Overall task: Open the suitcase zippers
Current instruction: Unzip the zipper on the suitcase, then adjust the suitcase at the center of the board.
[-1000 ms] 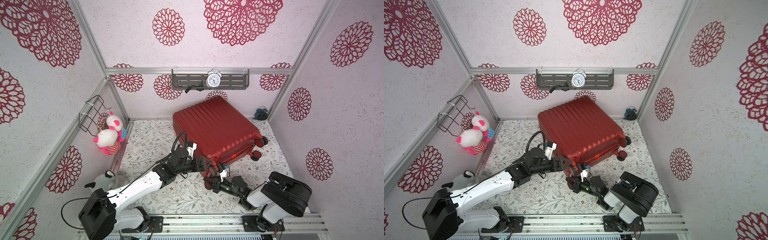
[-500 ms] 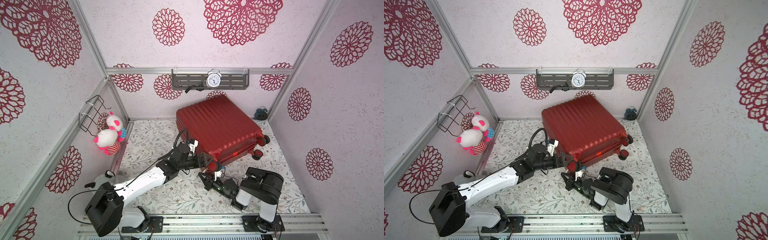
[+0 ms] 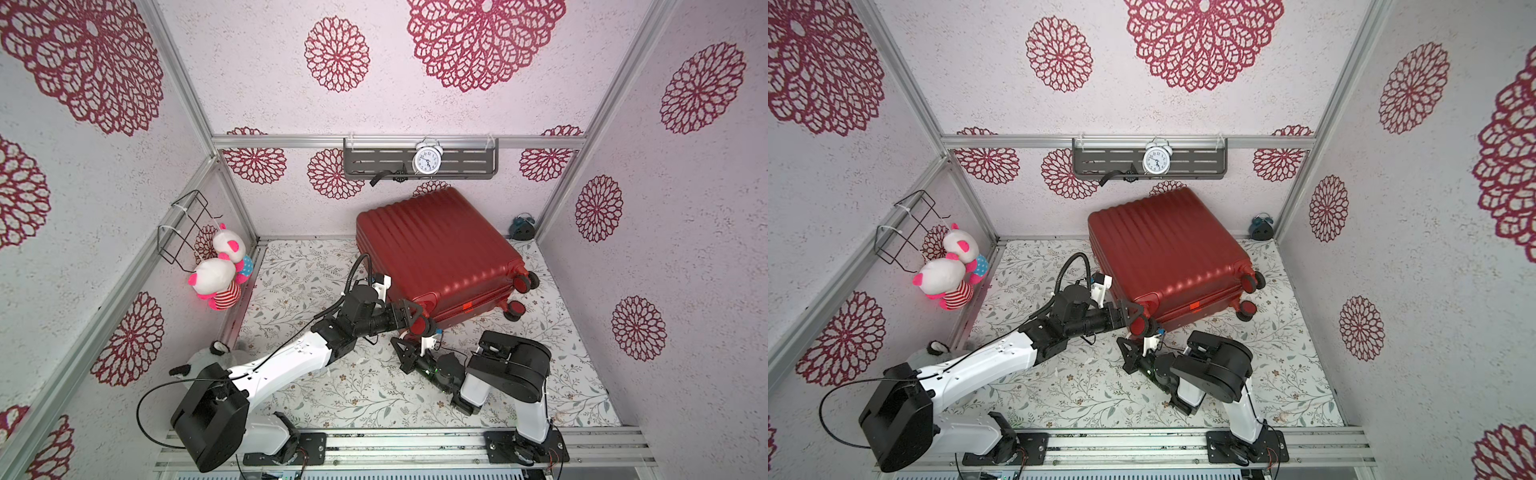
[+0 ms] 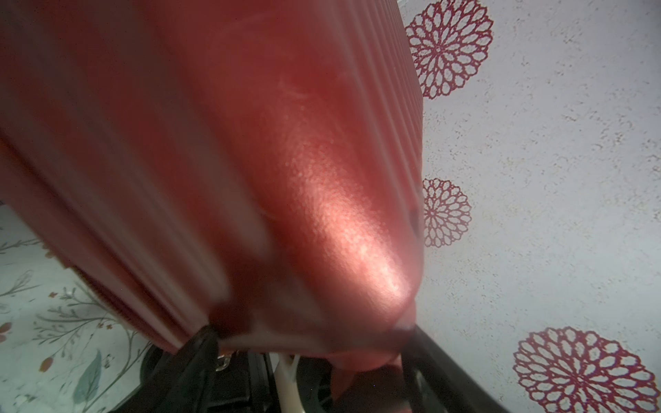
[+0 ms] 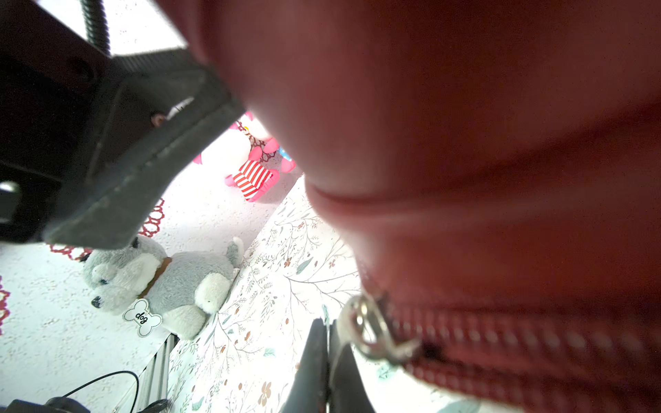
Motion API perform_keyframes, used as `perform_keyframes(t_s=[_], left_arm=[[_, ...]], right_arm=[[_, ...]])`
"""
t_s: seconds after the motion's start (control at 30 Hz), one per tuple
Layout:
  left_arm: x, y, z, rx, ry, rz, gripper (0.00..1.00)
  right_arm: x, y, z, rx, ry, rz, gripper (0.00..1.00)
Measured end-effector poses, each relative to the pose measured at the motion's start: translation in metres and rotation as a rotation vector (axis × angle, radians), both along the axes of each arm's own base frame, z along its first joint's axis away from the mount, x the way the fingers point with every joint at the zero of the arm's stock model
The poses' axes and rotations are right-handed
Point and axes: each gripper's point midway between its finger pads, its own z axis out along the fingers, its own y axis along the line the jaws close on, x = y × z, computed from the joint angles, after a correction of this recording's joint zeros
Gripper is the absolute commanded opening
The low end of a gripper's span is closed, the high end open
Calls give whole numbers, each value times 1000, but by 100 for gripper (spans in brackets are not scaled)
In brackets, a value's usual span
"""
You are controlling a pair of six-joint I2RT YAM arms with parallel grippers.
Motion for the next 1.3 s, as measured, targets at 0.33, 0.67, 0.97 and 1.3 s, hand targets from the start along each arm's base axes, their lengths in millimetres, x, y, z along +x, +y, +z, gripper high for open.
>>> perform_keyframes(t_s=[0.33, 0.67, 0.97, 1.3], left_arm=[[-30, 46, 0, 88, -140, 25, 88], [-44, 90, -64, 198, -47, 95, 83], [-48, 110, -69, 212, -38, 169, 83], [-48, 132, -17, 162, -123, 276, 87]], right_arm=[[-68, 47, -20, -44, 47, 348, 24], [-113, 44, -48, -161, 150, 540, 38], [-112, 29, -13, -243, 98, 539, 48], [-107, 7, 53, -393, -10, 490, 99]])
